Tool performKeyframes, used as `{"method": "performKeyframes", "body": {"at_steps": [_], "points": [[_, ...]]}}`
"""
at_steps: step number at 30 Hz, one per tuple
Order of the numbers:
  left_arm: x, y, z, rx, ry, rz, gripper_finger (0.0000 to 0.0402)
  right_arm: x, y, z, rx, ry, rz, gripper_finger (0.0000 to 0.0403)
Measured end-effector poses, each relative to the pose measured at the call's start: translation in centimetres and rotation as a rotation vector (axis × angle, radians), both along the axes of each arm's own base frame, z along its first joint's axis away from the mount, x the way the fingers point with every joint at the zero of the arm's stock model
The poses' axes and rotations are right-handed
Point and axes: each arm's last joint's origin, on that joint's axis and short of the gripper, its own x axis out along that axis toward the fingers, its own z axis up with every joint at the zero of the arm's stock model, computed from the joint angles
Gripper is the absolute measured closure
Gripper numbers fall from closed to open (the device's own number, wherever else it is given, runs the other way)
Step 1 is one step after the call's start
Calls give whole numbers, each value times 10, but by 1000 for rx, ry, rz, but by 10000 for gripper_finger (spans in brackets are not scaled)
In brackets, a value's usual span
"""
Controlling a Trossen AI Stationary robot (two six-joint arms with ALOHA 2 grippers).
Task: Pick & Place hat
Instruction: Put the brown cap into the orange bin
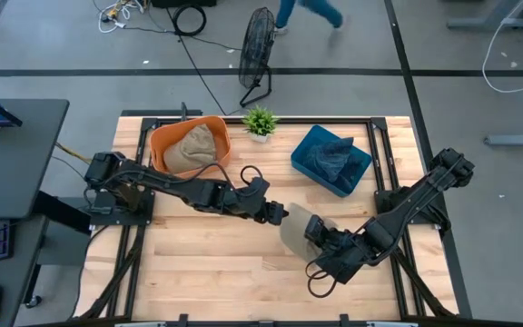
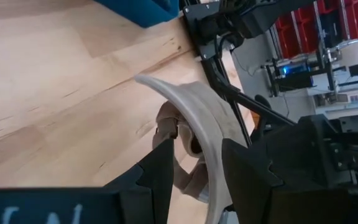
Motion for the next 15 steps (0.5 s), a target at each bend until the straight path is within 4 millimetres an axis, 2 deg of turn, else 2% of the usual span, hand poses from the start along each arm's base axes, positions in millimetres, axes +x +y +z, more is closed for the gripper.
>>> {"method": "performKeyframes", "body": {"at_steps": [10,15], "points": [[0,-2,0,-22,-1,-10,265,7,-4,2,7,-31,-11,399],[-1,-6,0,-56,7,-80,294,10,-8,2,3,-30,-24,399]]}}
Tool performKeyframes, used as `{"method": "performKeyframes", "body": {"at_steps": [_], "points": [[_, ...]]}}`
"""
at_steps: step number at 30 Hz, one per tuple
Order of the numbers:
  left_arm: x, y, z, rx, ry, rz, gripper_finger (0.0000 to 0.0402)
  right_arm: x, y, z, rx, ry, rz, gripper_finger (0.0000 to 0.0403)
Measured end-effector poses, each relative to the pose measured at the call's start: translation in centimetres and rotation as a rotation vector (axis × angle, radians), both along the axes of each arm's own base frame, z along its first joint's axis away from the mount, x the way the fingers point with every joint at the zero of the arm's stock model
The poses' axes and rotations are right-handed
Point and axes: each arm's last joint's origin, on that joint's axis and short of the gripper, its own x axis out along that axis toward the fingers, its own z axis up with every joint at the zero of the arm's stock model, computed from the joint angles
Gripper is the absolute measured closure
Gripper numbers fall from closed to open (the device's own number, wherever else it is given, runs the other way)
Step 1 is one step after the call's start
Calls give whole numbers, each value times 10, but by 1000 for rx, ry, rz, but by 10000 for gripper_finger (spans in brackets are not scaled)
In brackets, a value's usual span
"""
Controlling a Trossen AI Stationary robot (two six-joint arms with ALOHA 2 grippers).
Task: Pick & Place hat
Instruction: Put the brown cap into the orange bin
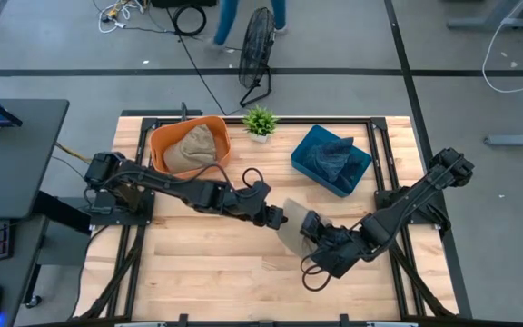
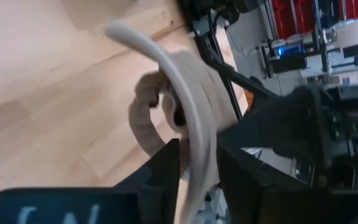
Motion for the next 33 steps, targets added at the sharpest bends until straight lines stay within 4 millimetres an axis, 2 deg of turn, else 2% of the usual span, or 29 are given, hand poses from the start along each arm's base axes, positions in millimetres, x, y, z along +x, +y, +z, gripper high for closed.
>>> {"method": "performKeyframes", "body": {"at_steps": [9,19,24,33], "points": [[0,-5,2,21,-16,-29,388,4,-5,0,4,-2,-14,379],[-1,-4,-1,58,6,0,389,3,-3,0,120,-54,-136,323],[-2,-2,-1,84,8,29,389,-2,-4,-1,214,-66,-263,290],[-13,3,-16,119,196,74,389,-9,-11,-1,283,-104,-453,227]]}}
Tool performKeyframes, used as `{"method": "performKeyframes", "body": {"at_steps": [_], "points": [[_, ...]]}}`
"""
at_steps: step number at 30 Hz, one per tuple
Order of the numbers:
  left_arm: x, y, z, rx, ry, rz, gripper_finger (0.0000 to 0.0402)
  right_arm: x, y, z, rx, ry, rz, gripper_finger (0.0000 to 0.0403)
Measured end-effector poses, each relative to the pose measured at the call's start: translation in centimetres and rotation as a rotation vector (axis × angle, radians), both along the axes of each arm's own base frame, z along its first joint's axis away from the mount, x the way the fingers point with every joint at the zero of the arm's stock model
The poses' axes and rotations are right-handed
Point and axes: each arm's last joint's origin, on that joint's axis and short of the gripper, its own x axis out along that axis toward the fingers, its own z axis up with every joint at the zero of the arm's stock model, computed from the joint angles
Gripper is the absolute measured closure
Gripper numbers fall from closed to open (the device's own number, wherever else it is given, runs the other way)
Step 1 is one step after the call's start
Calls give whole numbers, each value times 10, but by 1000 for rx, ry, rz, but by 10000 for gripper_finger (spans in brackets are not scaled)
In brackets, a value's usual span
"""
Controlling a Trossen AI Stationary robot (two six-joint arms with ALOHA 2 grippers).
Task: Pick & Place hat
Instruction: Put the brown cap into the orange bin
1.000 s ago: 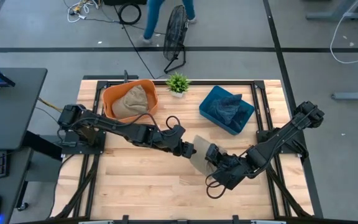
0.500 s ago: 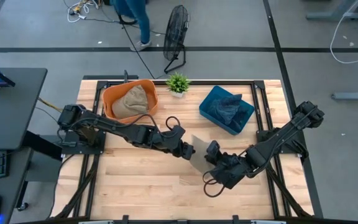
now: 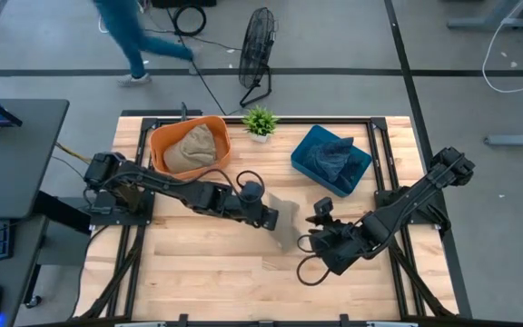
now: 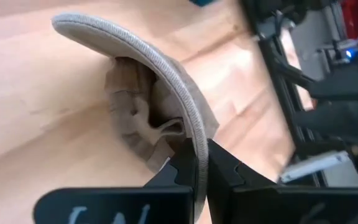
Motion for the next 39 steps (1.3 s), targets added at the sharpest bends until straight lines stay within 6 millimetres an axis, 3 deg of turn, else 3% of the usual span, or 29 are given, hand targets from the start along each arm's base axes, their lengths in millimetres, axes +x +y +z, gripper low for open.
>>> {"method": "performKeyframes", "body": {"at_steps": [5,8,13,18,22,28,34,39], "points": [[-9,12,11,71,7,89,389,-5,-4,-2,19,21,-78,200],[-25,22,32,142,-20,163,389,-9,-7,-3,33,33,-143,195],[-78,37,76,261,-24,313,389,-13,-10,-4,26,55,-190,200],[-132,50,100,336,24,453,389,-12,-10,-4,30,50,-189,204],[-160,57,102,386,103,543,389,-11,-12,-4,34,47,-199,204],[-183,65,95,470,226,678,389,-6,-17,-4,45,32,-221,204],[-178,77,73,510,279,725,389,2,-21,-3,83,3,-247,204],[-163,91,50,535,262,718,389,9,-24,-2,112,-33,-253,204]]}}
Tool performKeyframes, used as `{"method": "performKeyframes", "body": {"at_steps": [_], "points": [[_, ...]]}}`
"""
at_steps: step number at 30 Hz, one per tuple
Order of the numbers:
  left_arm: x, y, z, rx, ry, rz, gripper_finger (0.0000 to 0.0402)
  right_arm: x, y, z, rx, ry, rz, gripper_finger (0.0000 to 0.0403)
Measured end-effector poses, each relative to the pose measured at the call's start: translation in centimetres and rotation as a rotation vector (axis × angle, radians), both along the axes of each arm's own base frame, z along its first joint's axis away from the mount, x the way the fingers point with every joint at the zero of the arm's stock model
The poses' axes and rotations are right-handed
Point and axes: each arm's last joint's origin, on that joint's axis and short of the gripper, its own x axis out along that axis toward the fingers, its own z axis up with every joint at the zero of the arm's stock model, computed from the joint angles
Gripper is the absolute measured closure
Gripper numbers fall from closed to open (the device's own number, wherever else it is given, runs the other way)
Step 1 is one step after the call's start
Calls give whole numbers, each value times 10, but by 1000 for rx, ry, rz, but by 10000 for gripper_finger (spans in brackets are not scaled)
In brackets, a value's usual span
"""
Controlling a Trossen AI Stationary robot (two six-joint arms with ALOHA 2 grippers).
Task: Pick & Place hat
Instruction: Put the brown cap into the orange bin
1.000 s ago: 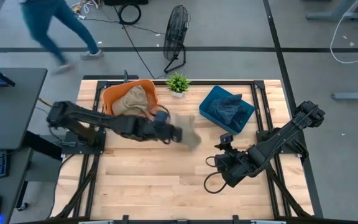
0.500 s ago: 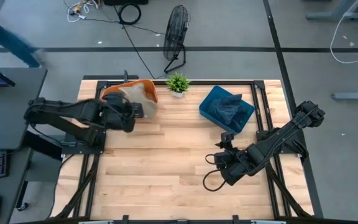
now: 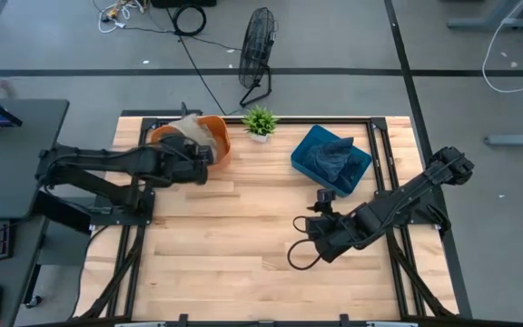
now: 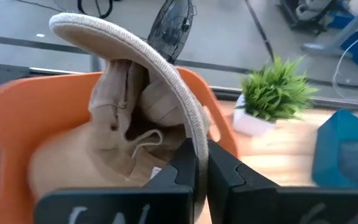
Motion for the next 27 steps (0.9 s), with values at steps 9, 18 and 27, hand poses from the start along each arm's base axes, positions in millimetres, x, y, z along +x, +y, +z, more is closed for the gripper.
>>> {"method": "performKeyframes", "body": {"at_steps": [9,18,27], "points": [[24,22,-12,4,-78,-110,389,7,0,1,69,-11,31,204],[13,34,-22,-148,-11,-64,386,7,0,1,79,-11,26,204],[2,43,-28,-213,75,-13,372,7,0,1,75,-7,32,204]]}}
